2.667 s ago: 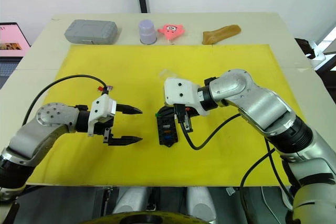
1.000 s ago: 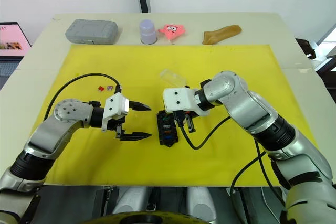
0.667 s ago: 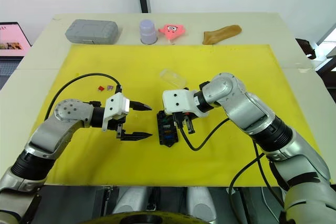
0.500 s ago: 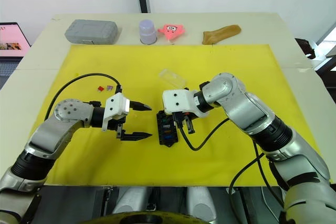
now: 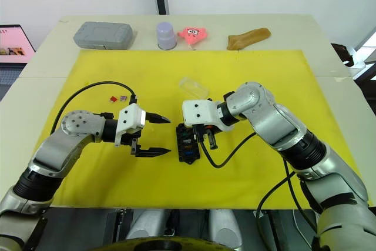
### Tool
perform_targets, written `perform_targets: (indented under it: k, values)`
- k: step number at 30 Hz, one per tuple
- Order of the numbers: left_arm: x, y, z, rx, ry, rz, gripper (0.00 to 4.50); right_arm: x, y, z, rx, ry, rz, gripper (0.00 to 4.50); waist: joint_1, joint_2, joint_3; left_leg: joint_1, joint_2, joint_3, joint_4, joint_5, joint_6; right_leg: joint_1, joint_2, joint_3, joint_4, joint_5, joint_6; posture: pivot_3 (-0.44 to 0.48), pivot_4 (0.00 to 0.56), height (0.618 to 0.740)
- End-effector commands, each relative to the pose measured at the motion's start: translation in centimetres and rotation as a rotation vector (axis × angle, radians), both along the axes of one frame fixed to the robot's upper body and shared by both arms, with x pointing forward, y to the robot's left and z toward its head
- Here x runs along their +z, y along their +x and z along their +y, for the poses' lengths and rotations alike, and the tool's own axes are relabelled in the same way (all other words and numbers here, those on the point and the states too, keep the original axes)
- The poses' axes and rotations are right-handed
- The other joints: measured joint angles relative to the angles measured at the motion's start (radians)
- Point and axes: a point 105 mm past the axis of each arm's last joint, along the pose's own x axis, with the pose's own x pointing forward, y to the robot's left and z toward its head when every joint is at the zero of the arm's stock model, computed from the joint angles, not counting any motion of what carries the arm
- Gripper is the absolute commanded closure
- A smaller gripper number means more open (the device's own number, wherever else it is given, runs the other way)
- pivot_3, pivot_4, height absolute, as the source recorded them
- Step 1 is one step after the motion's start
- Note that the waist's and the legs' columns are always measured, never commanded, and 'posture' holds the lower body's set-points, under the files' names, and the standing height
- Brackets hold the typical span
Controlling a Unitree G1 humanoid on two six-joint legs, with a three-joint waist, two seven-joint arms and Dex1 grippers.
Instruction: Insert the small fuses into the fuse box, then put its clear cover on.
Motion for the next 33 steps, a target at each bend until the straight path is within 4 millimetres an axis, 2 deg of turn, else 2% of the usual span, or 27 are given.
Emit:
perform_targets:
  k: [1, 4, 7, 11, 14, 18, 21, 25, 33]
  values:
    - [0.5, -0.3, -0.6, -0.035, -0.005, -0.033, 0.05, 0.4, 0.1, 0.0, 0.003, -0.003, -0.031, 4.50, 0.000, 0.000, 0.000, 0.000, 0.000, 0.000, 0.000, 0.000, 0.000, 0.000, 0.000, 0.000, 0.000, 0.000, 0.000, 0.000, 0.150, 0.740]
    - [0.5, -0.4, -0.7, -0.037, -0.006, -0.034, 0.05, 0.4, 0.1, 0.1, 0.006, -0.001, -0.031, 4.50, 0.000, 0.000, 0.000, 0.000, 0.000, 0.000, 0.000, 0.000, 0.000, 0.000, 0.000, 0.000, 0.000, 0.000, 0.000, 0.000, 0.150, 0.740]
    - [0.5, -0.4, -0.7, -0.038, -0.006, -0.035, 0.00, 0.9, 0.0, 0.2, 0.007, 0.017, -0.029, 3.50, 0.000, 0.000, 0.000, 0.000, 0.000, 0.000, 0.000, 0.000, 0.000, 0.000, 0.000, 0.000, 0.000, 0.000, 0.000, 0.000, 0.150, 0.740]
    - [0.4, -0.5, -0.7, -0.034, -0.010, -0.034, 0.00, 3.4, 0.1, 0.4, 0.001, 0.093, -0.065, 1.61, 0.000, 0.000, 0.000, 0.000, 0.000, 0.000, 0.000, 0.000, 0.000, 0.000, 0.000, 0.000, 0.000, 0.000, 0.000, 0.000, 0.150, 0.740]
    - [0.5, -0.5, -0.6, -0.040, -0.009, -0.038, 0.00, 5.3, -0.5, 0.3, -0.017, 0.204, 0.012, 1.61, 0.000, 0.000, 0.000, 0.000, 0.000, 0.000, 0.000, 0.000, 0.000, 0.000, 0.000, 0.000, 0.000, 0.000, 0.000, 0.000, 0.150, 0.740]
    - [0.6, -0.5, -0.8, -0.049, -0.017, -0.036, 0.00, 5.2, -1.0, 0.2, -0.005, 0.347, 0.048, 1.61, 0.001, -0.001, -0.001, 0.000, 0.000, 0.000, 0.000, 0.000, 0.000, 0.000, 0.000, 0.000, 0.000, 0.000, 0.000, 0.000, 0.150, 0.740]
    - [0.6, -0.5, -0.9, -0.055, -0.021, -0.034, 0.00, 5.0, -0.9, -0.2, -0.036, 0.500, 0.085, 2.46, 0.002, -0.001, -0.001, 0.001, 0.000, 0.000, 0.000, 0.000, 0.000, 0.001, 0.000, 0.000, 0.000, 0.000, 0.000, 0.000, 0.150, 0.740]
    - [0.6, -0.3, -1.1, -0.058, -0.019, -0.039, 0.00, 3.1, -0.8, -0.8, -0.078, 0.538, 0.082, 4.44, 0.001, -0.001, -0.001, 0.001, 0.000, 0.000, 0.000, 0.000, 0.000, 0.001, 0.000, 0.000, 0.001, 0.000, 0.000, 0.000, 0.150, 0.740]
    - [0.8, -0.2, -1.2, -0.061, -0.021, -0.042, 0.00, 0.1, -0.7, -1.0, -0.134, 0.488, 0.072, 4.44, -0.001, -0.001, -0.001, 0.001, 0.000, 0.000, 0.000, 0.000, 0.000, 0.001, 0.000, 0.000, 0.001, 0.000, 0.000, 0.000, 0.150, 0.740]
